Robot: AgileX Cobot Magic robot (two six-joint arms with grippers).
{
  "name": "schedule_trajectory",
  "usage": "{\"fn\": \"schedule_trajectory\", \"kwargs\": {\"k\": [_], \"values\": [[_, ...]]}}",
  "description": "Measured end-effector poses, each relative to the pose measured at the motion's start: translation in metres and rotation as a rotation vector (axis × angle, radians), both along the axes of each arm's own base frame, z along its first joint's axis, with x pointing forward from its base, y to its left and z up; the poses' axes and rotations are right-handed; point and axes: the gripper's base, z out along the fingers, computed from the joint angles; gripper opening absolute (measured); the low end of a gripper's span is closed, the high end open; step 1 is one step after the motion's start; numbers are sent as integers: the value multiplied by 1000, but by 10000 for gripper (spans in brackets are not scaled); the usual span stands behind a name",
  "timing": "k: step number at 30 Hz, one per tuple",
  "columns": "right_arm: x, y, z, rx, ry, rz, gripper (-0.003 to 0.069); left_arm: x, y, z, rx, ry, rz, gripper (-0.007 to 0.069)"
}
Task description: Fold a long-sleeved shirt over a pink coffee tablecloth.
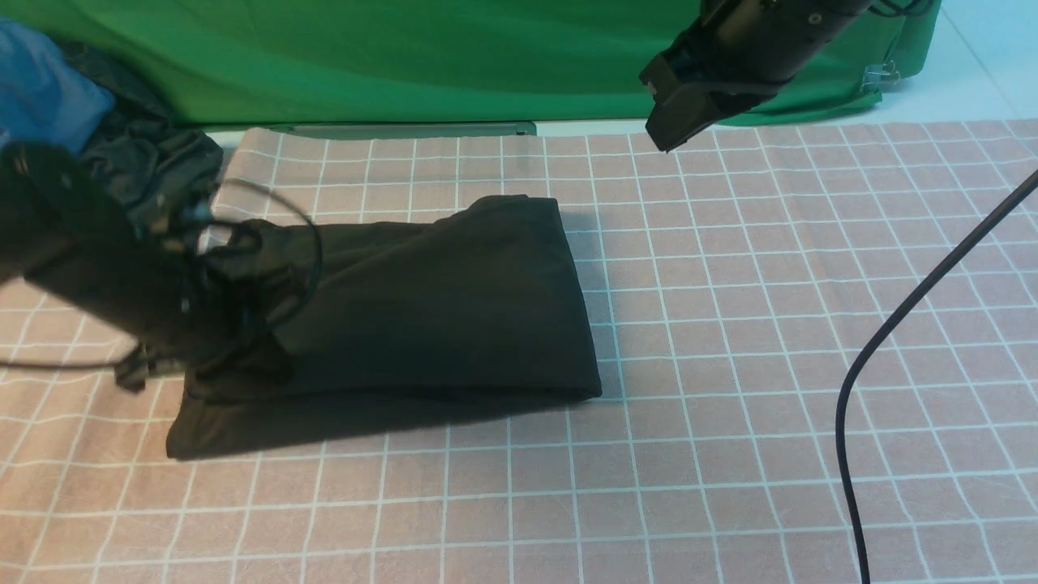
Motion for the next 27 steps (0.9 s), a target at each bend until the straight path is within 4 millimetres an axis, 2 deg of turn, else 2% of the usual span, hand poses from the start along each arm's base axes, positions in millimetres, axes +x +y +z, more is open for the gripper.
{"fn": "schedule_trajectory", "kwargs": {"k": [3,6,9,13,16,18,20,23,25,27], "values": [[0,1,0,2,1,1,45,-7,6,-5,-7,8,112,13],[0,1,0,2,0,1,45,-10,9,-5,-6,16,127,13],[0,0,0,2,0,1,45,-15,9,7,-11,-1,108,13],[0,-1,0,-4,8,-29,45,-26,7,43,-13,-85,87,13],[1,-2,-1,-2,27,-76,58,-51,3,86,-11,-186,46,13],[1,-2,-4,1,40,-89,80,-60,1,98,-10,-214,28,13],[-2,1,-14,-14,75,-92,169,-86,-2,122,-3,-309,8,13],[-5,7,-32,-60,120,-75,321,-121,-6,142,15,-435,3,13],[-3,11,-52,-95,167,-71,430,-143,-8,150,19,-510,6,13],[2,14,-82,-131,243,-88,545,-167,-10,154,25,-584,8,13]]}}
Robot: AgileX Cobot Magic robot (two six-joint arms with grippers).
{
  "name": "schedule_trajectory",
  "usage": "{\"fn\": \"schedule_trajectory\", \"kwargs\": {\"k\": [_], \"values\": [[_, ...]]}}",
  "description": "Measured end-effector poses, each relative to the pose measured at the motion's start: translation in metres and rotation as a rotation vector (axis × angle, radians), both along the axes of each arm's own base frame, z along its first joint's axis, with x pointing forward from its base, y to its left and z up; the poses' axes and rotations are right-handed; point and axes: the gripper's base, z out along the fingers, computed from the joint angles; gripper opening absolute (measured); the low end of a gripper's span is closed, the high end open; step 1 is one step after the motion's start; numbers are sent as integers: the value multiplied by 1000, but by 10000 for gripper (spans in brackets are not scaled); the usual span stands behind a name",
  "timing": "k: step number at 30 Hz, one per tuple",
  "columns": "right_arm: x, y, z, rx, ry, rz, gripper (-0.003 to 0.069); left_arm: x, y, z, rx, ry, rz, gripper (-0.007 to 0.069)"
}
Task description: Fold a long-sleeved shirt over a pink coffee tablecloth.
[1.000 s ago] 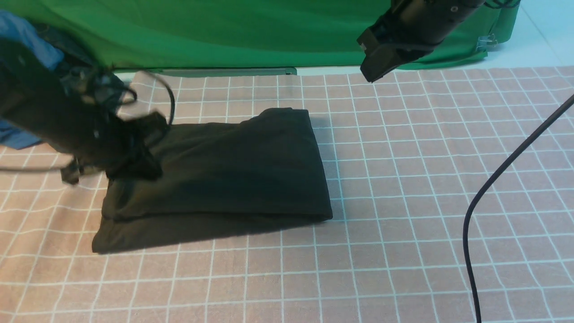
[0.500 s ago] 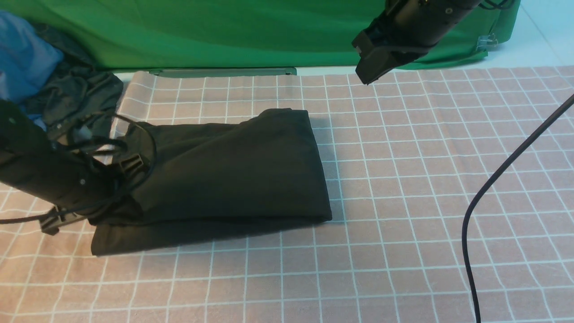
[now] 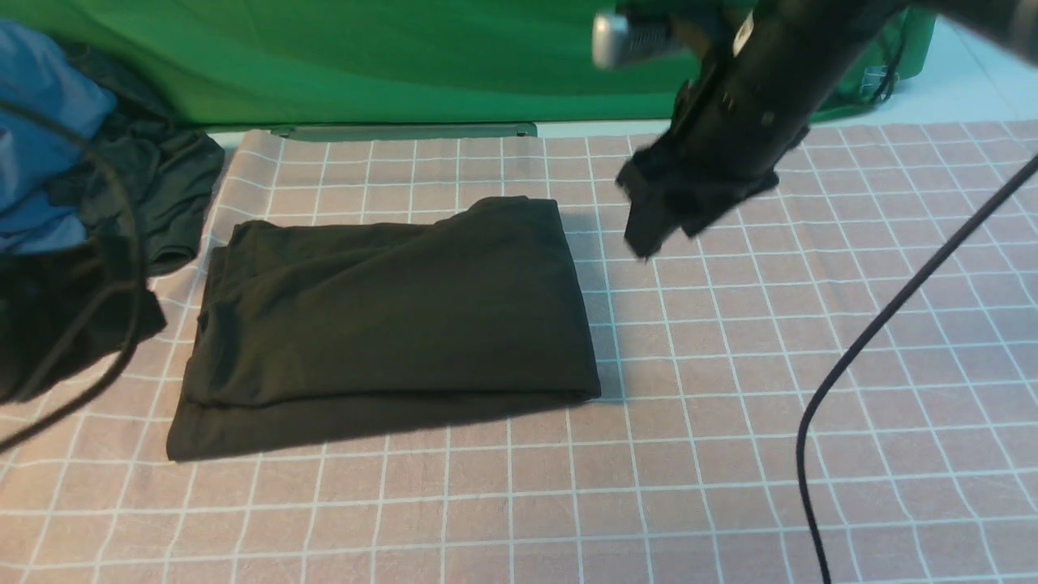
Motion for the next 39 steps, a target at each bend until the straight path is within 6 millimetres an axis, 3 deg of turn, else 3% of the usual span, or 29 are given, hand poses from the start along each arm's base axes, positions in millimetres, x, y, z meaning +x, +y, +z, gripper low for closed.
{"fn": "schedule_trajectory", "kwargs": {"k": [1,3,6,12,17,21,23,25,26,33,39], "values": [[1,0,-3,-3,7,-5,553,-4,0,1,1,-14,0,13],[9,5,-36,-36,66,-18,614,-25,-2,-2,6,-60,0,13],[14,16,-56,-40,62,-15,619,-38,-4,-7,6,-87,0,13],[17,44,-78,-4,3,9,613,-46,-6,-14,-13,-56,-8,13],[16,57,-93,-6,7,25,588,-48,-7,-16,-19,-25,-18,13],[14,64,-102,-3,15,41,498,-48,-8,-16,-22,-20,-20,13],[14,66,-106,11,25,58,406,-48,-8,-16,-22,-20,-20,13],[13,67,-109,15,27,92,184,-48,-8,-16,-22,-20,-20,13],[13,67,-109,16,26,100,127,-48,-8,-16,-22,-20,-20,13],[12,56,-99,10,70,97,111,-49,-8,-17,-24,-10,-25,13],[9,29,-81,-91,121,82,111,-49,-8,-18,-24,-2,-28,13]]}}
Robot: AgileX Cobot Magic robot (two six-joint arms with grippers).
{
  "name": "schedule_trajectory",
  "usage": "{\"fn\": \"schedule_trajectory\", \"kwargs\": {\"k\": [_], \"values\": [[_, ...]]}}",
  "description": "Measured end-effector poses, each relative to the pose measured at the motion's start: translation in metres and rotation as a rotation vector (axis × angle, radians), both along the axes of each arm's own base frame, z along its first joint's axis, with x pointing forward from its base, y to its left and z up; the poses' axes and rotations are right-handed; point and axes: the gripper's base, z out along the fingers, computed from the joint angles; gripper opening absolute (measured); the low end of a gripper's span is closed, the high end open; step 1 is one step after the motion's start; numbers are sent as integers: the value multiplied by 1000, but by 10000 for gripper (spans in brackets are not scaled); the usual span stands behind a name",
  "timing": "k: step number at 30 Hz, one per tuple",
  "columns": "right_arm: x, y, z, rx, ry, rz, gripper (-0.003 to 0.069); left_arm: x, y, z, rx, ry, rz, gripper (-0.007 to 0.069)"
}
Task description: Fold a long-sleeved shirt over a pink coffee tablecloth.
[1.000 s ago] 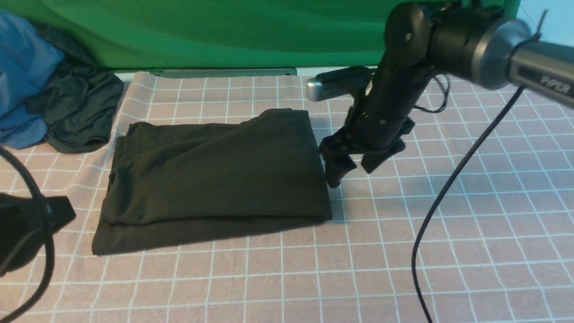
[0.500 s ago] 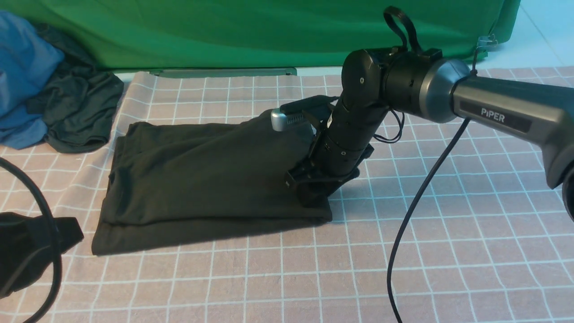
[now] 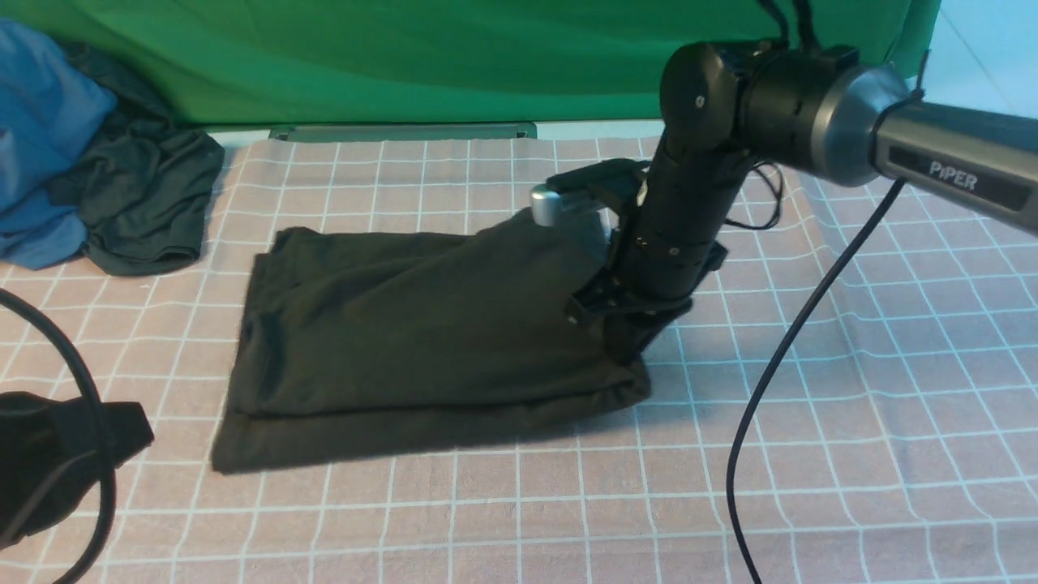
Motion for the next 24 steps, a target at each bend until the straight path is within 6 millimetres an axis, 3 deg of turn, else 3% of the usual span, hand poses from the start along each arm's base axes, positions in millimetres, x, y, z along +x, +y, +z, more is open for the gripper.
{"fn": "schedule_trajectory", "kwargs": {"k": [9,14,16,20,22,24], "values": [[-12,-36,-10,-110,75,-100,111,0,0,-1,0,7,-3,13],[-17,-41,-9,-128,88,-118,145,0,0,-1,0,8,-3,13],[-19,-42,-1,-129,71,-117,250,0,0,-1,0,4,-1,13],[-23,-47,23,-121,6,-99,352,1,0,0,0,-7,4,13],[-25,-50,38,-119,-36,-91,349,1,1,0,0,-13,7,13],[-35,-58,73,-105,-133,-85,268,1,1,0,3,-15,8,13]]}}
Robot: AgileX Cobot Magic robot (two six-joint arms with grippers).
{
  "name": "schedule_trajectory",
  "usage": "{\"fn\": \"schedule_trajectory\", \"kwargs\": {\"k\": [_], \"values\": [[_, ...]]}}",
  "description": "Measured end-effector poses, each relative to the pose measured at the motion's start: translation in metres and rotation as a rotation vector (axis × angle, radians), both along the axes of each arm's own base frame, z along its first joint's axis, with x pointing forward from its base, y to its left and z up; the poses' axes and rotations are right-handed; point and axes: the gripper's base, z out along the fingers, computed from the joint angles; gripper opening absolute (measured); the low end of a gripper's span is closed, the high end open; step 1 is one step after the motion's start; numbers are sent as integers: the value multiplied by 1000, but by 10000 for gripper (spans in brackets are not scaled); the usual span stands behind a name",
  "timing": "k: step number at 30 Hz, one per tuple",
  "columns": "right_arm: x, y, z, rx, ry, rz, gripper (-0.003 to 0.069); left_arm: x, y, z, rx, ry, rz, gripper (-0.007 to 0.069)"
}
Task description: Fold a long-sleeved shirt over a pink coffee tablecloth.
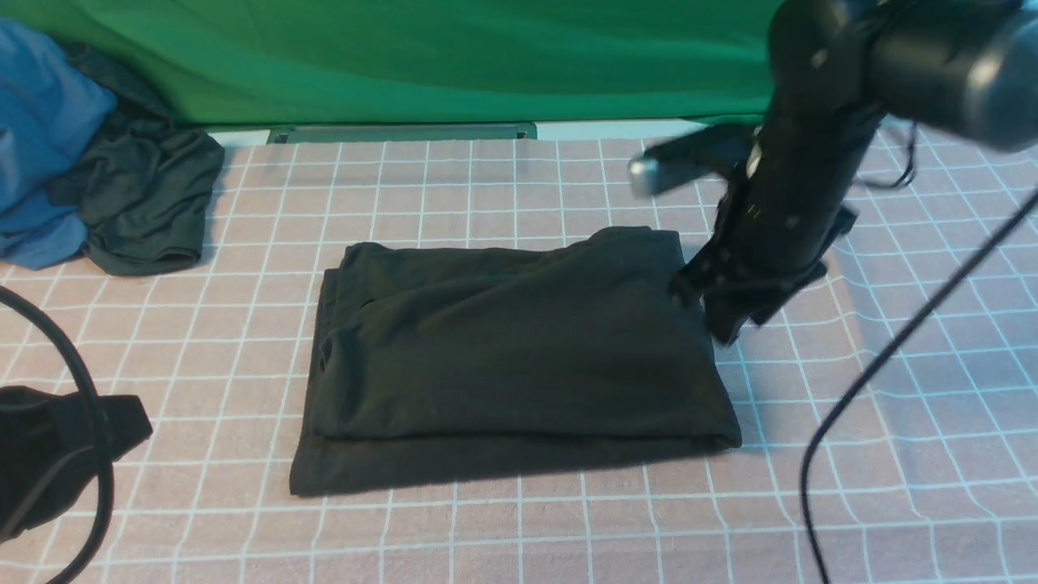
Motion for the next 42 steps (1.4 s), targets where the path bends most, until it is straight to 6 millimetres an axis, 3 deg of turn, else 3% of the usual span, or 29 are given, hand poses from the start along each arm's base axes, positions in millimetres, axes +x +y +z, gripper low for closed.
{"fn": "schedule_trajectory", "kwargs": {"k": [3,4,5,6,7,10,11,12,14,15,19,25,27,28,31,36,42], "values": [[-29,-14,66,60,-169,-1,100,0,1,-1,21,2,3,13],[-32,-15,70,66,-180,-3,84,0,1,-1,24,2,3,13],[-55,-26,108,112,-285,-8,46,0,2,-1,37,4,5,13],[-72,-34,131,150,-365,-12,38,0,3,-1,42,3,6,13],[-75,-35,136,158,-383,-13,38,0,3,-1,43,4,6,13],[-143,-65,202,304,-700,-25,37,1,4,0,50,-9,13,13],[-161,-74,211,342,-780,-27,37,1,4,0,51,-14,15,13],[-165,-76,212,345,-787,-27,37,1,4,0,51,-15,15,13],[-212,-97,223,424,-958,-32,37,1,4,0,54,-21,18,13],[-223,-102,226,445,-1003,-33,37,2,4,0,55,-22,19,13],[-285,-130,198,558,-1245,-41,37,2,4,1,54,-22,19,13],[-323,-148,136,680,-1508,-50,38,-1,3,2,37,-33,14,13],[-328,-150,115,710,-1573,-53,38,-6,2,5,32,-62,13,13],[-329,-150,114,718,-1591,-54,38,-6,2,5,31,-62,13,13],[-336,-154,91,765,-1692,-58,41,-24,-1,13,24,-156,10,13],[-338,-155,79,781,-1723,-60,45,-57,-5,19,35,-312,10,13],[-334,-153,70,744,-1646,-58,52,-81,-8,21,-11,-402,31,13]]}}
